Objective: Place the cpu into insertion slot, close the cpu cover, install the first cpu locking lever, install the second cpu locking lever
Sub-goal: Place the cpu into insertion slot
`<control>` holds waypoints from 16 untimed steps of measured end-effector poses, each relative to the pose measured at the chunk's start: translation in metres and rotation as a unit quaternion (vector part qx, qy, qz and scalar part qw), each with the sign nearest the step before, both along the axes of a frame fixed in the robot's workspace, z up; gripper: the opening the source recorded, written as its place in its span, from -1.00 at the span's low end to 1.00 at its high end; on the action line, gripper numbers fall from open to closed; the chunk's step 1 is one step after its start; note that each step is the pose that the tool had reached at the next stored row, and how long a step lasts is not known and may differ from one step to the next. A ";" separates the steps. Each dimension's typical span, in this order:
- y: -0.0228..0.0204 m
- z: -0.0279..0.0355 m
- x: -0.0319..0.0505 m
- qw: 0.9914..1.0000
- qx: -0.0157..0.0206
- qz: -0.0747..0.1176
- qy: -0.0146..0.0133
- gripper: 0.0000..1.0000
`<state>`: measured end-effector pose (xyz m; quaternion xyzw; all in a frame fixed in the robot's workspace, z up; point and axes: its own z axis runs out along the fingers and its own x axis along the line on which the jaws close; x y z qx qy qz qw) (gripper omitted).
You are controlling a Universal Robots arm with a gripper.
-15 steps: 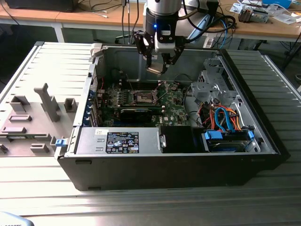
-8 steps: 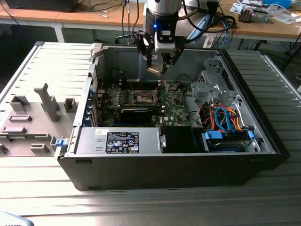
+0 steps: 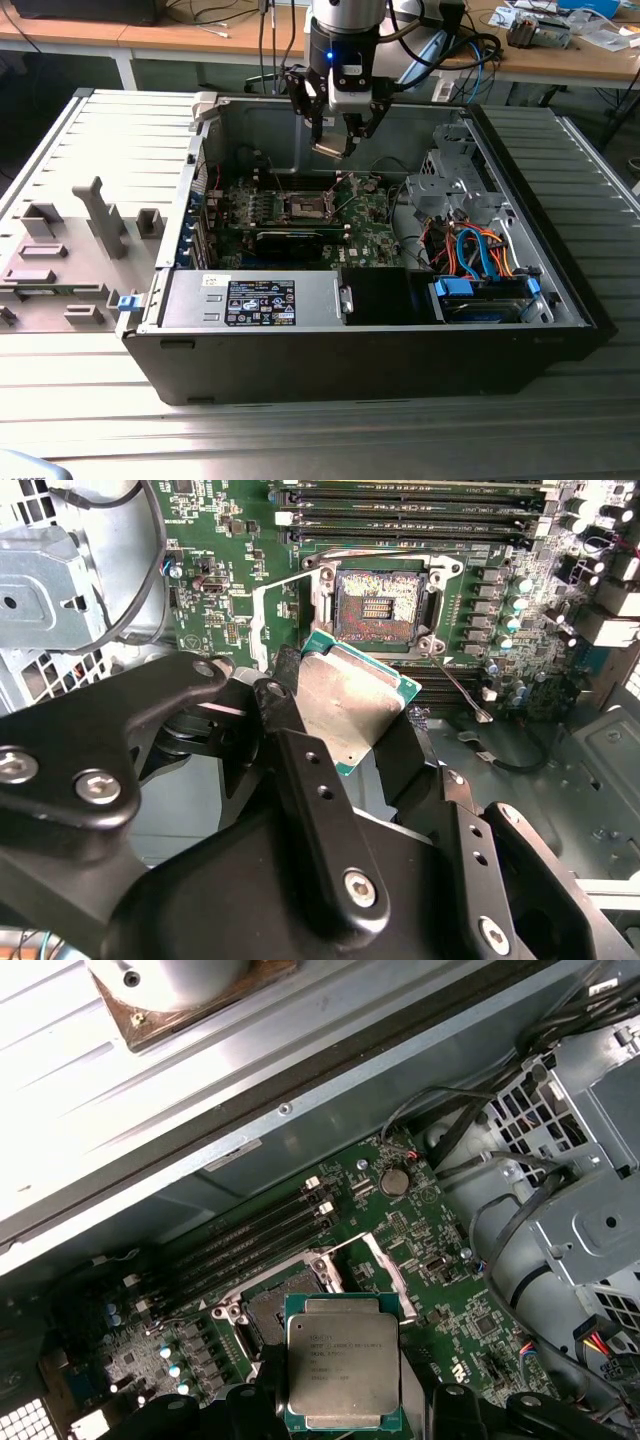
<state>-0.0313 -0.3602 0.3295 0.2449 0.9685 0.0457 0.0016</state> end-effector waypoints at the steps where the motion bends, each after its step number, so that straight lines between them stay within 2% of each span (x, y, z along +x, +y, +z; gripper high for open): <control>1: 0.0000 0.0000 0.0000 1.000 0.000 0.000 0.000 0.09; 16: 0.0000 -0.0004 0.0000 1.000 0.000 -0.006 0.000 0.09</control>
